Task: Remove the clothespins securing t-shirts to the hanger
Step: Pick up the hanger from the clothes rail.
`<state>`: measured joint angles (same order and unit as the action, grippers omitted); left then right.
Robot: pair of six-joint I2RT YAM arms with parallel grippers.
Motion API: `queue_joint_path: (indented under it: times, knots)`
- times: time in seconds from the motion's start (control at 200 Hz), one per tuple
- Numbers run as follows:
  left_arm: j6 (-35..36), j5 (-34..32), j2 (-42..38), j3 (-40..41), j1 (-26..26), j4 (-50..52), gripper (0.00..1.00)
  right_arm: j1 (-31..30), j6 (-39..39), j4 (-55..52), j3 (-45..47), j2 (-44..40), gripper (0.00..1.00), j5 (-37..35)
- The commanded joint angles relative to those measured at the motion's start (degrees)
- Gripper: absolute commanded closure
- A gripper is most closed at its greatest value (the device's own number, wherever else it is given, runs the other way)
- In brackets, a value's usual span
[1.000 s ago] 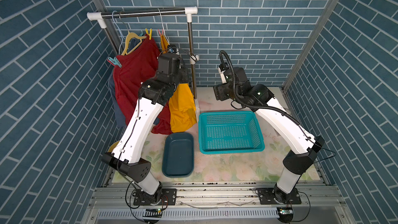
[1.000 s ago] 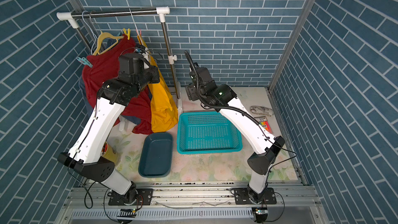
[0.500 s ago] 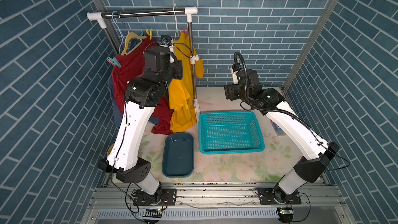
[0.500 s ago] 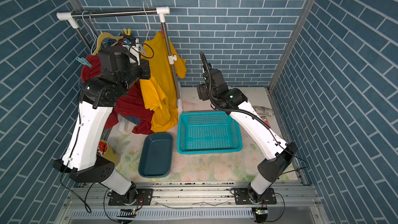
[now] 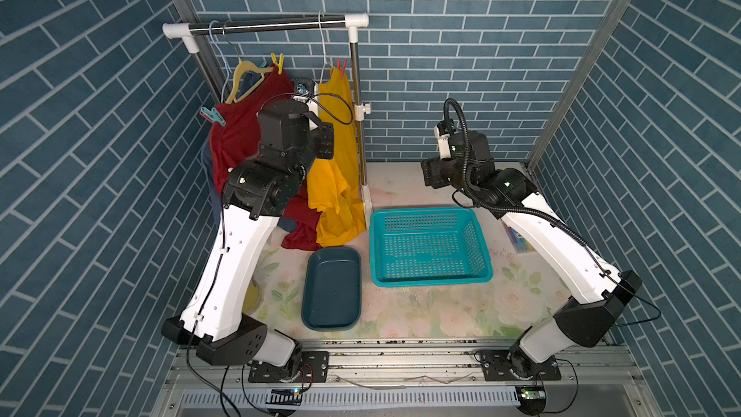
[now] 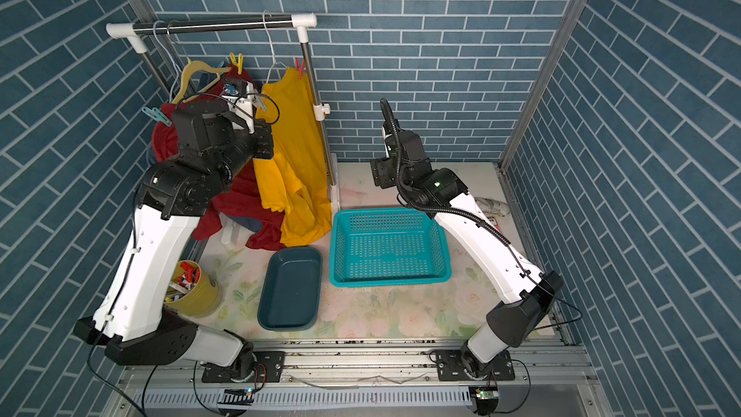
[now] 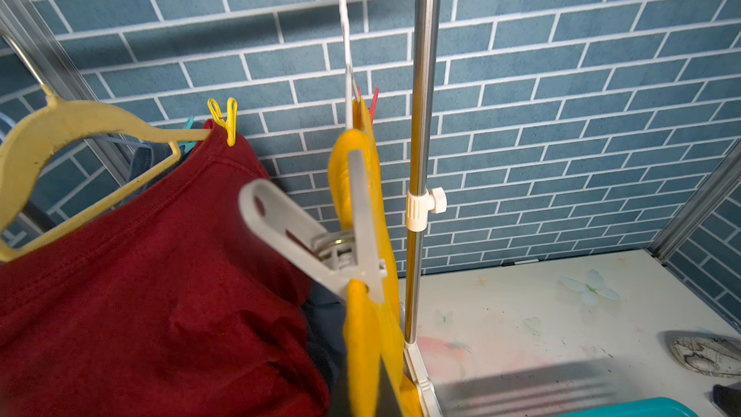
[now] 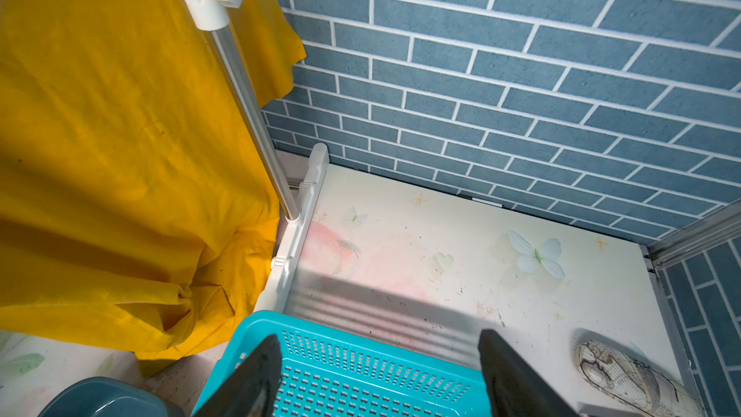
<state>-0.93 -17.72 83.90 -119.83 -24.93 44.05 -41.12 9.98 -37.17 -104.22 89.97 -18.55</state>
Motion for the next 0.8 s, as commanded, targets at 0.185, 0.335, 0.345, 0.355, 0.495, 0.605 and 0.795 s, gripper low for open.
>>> queue_joint_path:
  times: [0.185,0.335,0.345,0.355,0.495,0.605,0.795]
  knots:
    - [2.1,0.3,-4.0,0.5,-0.1,-6.7,1.0,0.9,-1.4,1.7,1.4,-2.7,0.23,2.5]
    - [3.2,0.7,-3.8,-0.1,-0.1,-7.4,1.0,1.3,-1.3,1.5,0.8,-2.9,0.23,3.9]
    - [3.2,0.7,-3.8,-0.1,-0.1,-7.5,1.0,1.3,-1.3,1.5,0.8,-2.9,0.23,3.9]
    - [3.2,0.7,-3.9,-0.1,-0.1,-7.5,1.0,1.3,-1.3,1.4,0.8,-3.0,0.23,4.0]
    - [4.2,1.2,-5.2,0.2,-0.1,-8.4,1.0,1.5,-0.7,0.8,1.5,-3.9,0.23,4.0]
    - [4.6,1.2,-6.8,-0.3,-0.1,-6.3,1.0,1.8,-0.1,0.6,2.5,-5.1,0.23,4.4]
    - [4.7,0.1,-11.8,2.3,-0.1,0.2,1.0,2.7,0.2,-0.6,3.7,-7.3,0.23,6.2]
